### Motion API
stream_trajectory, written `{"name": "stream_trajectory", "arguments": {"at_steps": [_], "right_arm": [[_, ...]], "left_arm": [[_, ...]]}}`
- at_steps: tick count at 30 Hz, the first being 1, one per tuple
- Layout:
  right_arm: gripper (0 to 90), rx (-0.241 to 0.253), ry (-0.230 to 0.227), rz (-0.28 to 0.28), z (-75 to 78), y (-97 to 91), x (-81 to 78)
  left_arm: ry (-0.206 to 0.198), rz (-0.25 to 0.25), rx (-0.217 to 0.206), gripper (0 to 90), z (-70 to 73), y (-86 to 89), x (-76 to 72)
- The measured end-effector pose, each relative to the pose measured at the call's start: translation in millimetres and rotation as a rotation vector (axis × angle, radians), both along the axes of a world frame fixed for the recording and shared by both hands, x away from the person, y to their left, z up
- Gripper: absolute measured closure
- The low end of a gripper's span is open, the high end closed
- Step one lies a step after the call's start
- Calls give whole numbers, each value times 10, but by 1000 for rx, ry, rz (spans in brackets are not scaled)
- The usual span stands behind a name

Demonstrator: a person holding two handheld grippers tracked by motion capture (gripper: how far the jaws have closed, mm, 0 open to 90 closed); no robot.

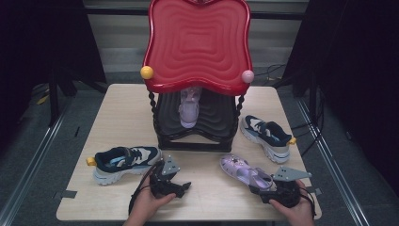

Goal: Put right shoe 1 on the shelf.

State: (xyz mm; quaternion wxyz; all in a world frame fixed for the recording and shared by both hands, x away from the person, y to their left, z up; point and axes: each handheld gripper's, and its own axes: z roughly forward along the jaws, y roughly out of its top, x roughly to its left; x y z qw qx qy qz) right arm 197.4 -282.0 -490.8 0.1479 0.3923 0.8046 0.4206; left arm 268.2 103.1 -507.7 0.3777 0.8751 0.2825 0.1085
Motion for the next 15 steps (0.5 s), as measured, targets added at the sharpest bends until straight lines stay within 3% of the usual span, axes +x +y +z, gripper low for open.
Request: {"name": "stream_trajectory", "arguments": {"at_steps": [8,15], "right_arm": [[373,-6,-19,9,86,92,-24],[374,24,-29,18,179,138,-47]], "left_arm": [[0,0,3,153,2,-1,2],[0,0,0,154,0,-1,2]]}}
